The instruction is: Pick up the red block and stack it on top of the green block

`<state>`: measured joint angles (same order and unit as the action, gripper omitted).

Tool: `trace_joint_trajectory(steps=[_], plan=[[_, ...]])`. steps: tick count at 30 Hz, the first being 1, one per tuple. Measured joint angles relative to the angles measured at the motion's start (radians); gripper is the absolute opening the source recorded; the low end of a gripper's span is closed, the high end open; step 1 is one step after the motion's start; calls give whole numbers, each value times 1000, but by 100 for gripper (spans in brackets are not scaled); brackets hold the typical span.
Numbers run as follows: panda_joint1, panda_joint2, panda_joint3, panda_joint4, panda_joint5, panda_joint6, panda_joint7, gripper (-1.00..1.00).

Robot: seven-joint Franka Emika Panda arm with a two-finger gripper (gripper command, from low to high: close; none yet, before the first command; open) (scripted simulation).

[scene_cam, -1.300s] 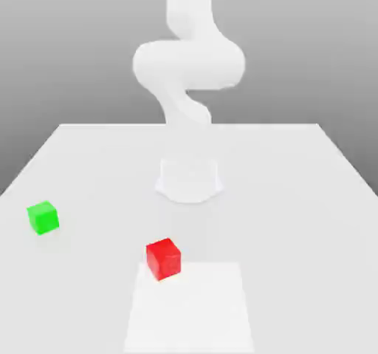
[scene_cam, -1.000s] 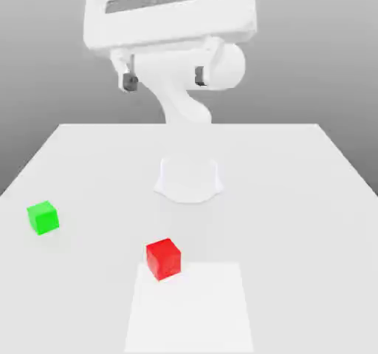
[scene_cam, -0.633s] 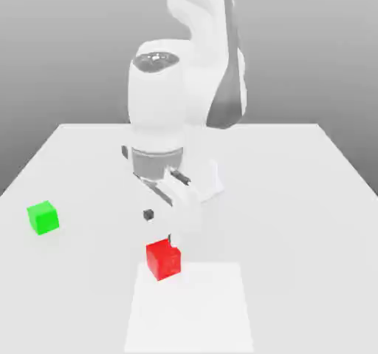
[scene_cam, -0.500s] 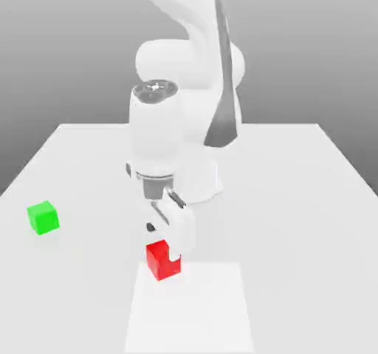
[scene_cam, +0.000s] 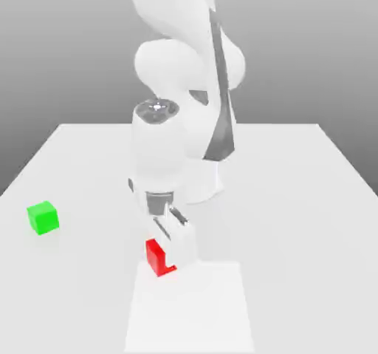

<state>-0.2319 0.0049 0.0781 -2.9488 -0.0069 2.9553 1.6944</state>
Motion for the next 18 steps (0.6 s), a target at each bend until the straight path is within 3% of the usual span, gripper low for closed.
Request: trace_joint_trajectory(steps=[5, 18], plan=[[-8, -135, -37, -10, 24, -124, -74, -100], [-237, -152, -346, 73, -85, -221, -583, -100]])
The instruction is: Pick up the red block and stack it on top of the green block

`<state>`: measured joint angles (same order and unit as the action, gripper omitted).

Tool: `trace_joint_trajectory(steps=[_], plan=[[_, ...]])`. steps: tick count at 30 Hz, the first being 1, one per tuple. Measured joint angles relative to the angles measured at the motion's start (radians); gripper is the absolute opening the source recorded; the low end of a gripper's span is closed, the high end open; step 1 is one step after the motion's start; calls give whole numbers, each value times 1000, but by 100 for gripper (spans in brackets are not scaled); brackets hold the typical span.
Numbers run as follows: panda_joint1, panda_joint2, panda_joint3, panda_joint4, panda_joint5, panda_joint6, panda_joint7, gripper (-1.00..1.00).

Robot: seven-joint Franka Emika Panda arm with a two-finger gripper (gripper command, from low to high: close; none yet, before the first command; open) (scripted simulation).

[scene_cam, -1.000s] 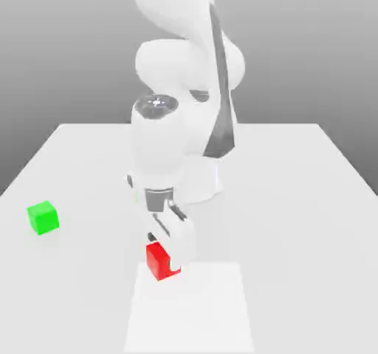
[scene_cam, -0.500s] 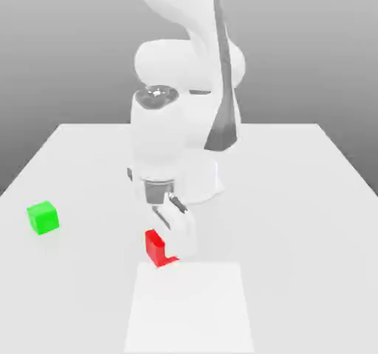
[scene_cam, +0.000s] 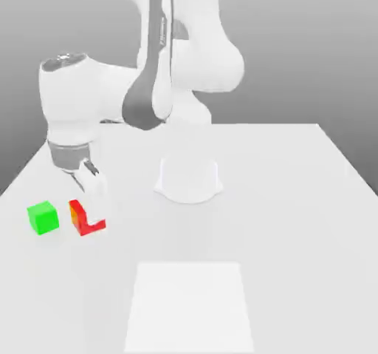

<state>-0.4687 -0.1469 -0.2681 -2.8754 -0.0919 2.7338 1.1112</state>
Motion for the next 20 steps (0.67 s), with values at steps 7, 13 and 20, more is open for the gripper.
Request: trace_joint_trajectory(steps=[7, 13, 20], plan=[[-121, -9, -171, 47, -55, -51, -282, -100], [-140, 95, -255, 71, 34, 25, -489, -100], [-164, 241, -181, 79, 255, 143, -649, 100]])
